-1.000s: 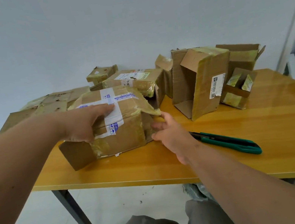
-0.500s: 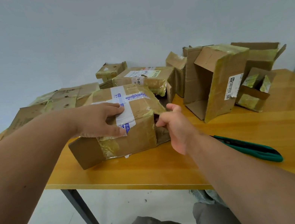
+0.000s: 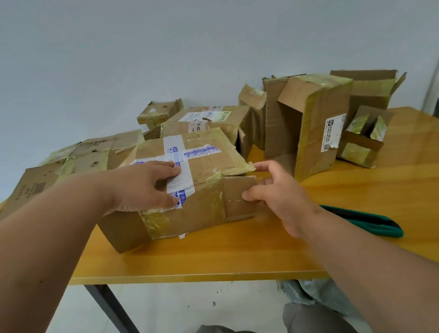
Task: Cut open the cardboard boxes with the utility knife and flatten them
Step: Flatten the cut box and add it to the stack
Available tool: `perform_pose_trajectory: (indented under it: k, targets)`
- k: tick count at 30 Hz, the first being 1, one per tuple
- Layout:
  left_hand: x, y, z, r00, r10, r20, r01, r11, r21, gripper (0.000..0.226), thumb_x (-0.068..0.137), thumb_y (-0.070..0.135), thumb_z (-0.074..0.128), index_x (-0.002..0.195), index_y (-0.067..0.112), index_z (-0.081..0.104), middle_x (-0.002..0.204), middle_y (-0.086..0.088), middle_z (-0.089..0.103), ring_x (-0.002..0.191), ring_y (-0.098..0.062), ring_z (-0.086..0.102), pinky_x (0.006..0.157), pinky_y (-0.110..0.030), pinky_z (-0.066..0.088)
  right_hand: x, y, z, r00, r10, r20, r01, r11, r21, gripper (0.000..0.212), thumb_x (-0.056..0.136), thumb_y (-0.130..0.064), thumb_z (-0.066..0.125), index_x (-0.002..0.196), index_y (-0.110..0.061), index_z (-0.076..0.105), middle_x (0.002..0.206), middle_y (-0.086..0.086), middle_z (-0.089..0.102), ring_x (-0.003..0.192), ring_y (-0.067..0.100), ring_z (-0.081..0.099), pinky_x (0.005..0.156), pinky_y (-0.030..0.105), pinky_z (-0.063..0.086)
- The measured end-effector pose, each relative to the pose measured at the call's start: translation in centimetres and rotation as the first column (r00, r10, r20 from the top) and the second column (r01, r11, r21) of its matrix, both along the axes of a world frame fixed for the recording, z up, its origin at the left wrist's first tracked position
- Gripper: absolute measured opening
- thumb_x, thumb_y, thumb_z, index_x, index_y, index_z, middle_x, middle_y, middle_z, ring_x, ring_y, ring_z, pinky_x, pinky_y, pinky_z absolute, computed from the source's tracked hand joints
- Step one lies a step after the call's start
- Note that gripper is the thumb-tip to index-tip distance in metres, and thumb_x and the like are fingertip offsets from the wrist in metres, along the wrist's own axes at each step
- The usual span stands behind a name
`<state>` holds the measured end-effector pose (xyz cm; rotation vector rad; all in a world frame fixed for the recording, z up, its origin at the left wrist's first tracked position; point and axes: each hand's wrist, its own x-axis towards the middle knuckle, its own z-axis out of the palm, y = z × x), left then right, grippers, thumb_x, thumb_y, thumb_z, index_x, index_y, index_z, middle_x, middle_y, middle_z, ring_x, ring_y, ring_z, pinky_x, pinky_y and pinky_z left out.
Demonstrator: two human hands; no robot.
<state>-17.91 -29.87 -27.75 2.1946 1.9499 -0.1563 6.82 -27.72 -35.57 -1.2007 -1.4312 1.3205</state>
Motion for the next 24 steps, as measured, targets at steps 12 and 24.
perform_pose_trajectory:
  k: [12,24]
  targets:
    - [3.0,-4.3,0.5,0.973,-0.052,-0.226,0.038,0.997,-0.064,0.084,0.080,0.039,0.074,0.150,0.039,0.027,0.154,0.011,0.027,0.136,-0.019,0.036,0.108,-0.037,0.038,-0.1,-1.5,0.6,0.975,-0.130,0.179,0.066,0.943,0.325,0.037,0.097,-0.024,0.054,0.134,-0.025,0.055,0.126,-0.006,0.056,0.112,0.007,0.052,0.092,0.030,0.047]
    - [2.3,-4.0,-3.5,0.992,0.106,-0.064,-0.107,0.994,-0.013,0.065,0.096,0.048,0.050,0.153,0.037,0.020,0.154,0.003,0.020,0.129,-0.024,0.044,0.106,-0.037,0.040,-1.7,-2.9,-0.5,0.425,-0.071,0.902,-0.398,0.881,0.257,0.058,0.095,-0.060,0.042,0.149,-0.041,0.033,0.163,-0.015,0.020,0.150,0.015,0.014,0.118,0.056,0.003]
